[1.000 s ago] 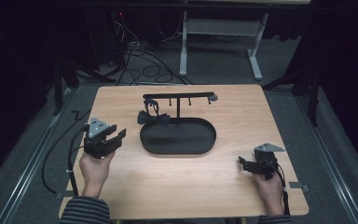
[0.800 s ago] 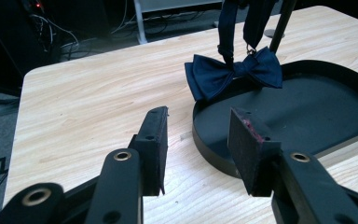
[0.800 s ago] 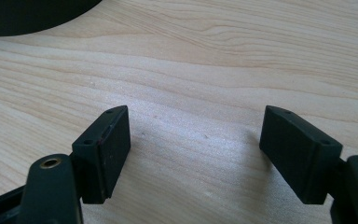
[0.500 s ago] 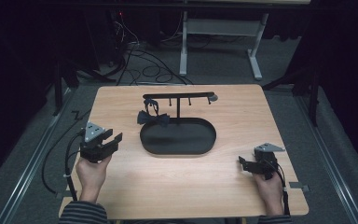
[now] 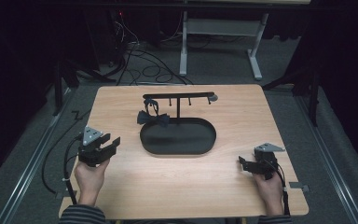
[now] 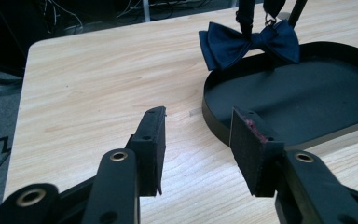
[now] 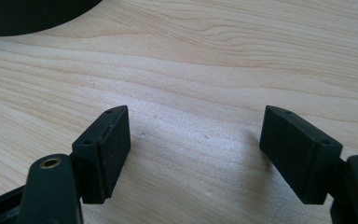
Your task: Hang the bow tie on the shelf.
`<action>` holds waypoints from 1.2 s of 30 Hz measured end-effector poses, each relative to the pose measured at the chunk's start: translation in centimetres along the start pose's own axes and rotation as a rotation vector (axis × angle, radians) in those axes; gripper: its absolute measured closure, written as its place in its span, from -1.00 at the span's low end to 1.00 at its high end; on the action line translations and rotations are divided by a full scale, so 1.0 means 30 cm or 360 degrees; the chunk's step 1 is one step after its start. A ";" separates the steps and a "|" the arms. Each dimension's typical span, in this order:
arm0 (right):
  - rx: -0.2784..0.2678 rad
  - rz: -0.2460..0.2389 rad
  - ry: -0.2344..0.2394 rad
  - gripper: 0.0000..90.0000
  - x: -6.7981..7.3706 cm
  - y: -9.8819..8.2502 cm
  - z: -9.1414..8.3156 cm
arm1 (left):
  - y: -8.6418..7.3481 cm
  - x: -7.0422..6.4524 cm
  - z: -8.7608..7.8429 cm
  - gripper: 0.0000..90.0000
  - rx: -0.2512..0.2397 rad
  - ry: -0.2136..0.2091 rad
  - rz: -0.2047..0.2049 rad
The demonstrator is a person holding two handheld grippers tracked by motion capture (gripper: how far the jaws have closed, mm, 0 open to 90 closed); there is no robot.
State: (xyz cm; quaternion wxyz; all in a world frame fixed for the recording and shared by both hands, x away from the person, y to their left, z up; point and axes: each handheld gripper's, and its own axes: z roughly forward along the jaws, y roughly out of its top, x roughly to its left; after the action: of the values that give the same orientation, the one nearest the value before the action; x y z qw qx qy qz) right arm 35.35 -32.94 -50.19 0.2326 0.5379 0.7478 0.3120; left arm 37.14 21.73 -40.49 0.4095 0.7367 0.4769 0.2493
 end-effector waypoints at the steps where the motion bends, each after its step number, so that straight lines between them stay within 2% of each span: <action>1: 0.0000 0.0000 0.0000 -0.43 0.000 0.000 0.000 | -0.003 0.001 0.002 0.24 0.0007 0.0002 -0.0002; 8: 0.0000 0.0001 0.0000 -0.43 0.000 0.000 0.000 | -0.028 0.002 0.013 0.23 0.0025 -0.0009 -0.0016; 13: 0.0000 0.0000 -0.0001 -0.43 0.000 0.000 0.000 | -0.051 -0.005 0.027 0.22 0.0053 -0.0043 -0.0028; 22: 0.0000 0.0000 0.0000 -0.43 0.000 0.000 0.000 | -0.103 -0.014 0.048 0.22 0.0088 -0.0074 -0.0082; 29: 0.0000 0.0000 0.0000 -0.43 0.000 0.000 0.000 | -0.136 -0.018 0.061 0.21 0.0116 -0.0084 -0.0111; 36: 0.0000 0.0000 -0.0001 -0.43 0.000 0.000 0.000 | -0.165 -0.027 0.081 0.19 0.0147 -0.0083 -0.0111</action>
State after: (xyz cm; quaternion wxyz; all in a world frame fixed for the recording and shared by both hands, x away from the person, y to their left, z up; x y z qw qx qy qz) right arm 35.34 -32.93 -50.18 0.2328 0.5380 0.7478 0.3118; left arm 36.18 21.14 -45.94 0.3958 0.7440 0.5025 0.1931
